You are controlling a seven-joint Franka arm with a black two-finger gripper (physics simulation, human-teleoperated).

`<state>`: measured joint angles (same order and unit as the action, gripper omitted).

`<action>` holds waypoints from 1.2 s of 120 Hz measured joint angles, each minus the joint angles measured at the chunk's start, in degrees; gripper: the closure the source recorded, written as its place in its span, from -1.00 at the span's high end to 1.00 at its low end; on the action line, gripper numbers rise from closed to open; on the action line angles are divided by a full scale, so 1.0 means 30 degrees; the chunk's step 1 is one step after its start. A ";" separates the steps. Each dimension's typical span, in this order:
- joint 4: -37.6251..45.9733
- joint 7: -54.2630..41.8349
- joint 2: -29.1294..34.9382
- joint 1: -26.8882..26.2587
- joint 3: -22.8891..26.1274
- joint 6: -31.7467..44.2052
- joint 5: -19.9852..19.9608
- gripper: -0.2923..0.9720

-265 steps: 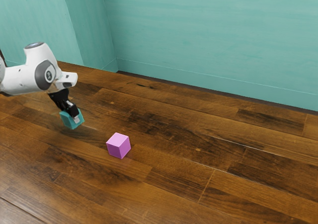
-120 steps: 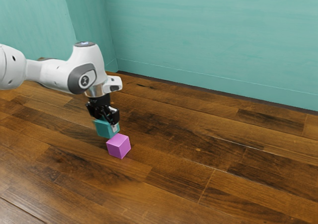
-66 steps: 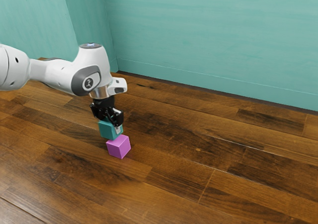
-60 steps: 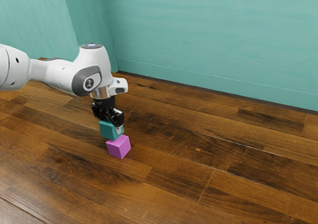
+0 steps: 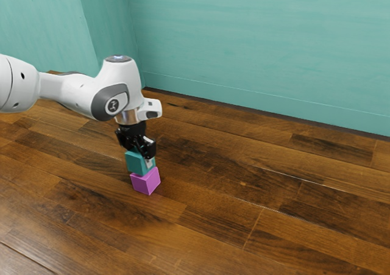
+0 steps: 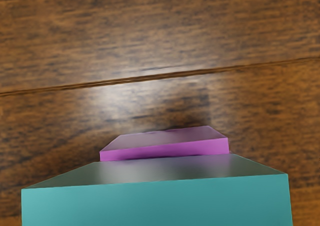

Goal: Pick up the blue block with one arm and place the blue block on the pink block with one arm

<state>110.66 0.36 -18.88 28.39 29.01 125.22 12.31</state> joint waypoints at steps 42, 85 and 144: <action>0.0376 0.0048 0.0194 0.0003 0.0052 0.0123 0.0060 0.02; 0.0388 0.0082 0.0167 0.0003 0.0058 0.0450 0.0061 0.04; 0.0379 -0.0155 0.1200 0.0005 0.0188 0.0519 -0.0178 0.48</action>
<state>111.80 -0.10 -15.28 28.41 29.57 126.77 11.78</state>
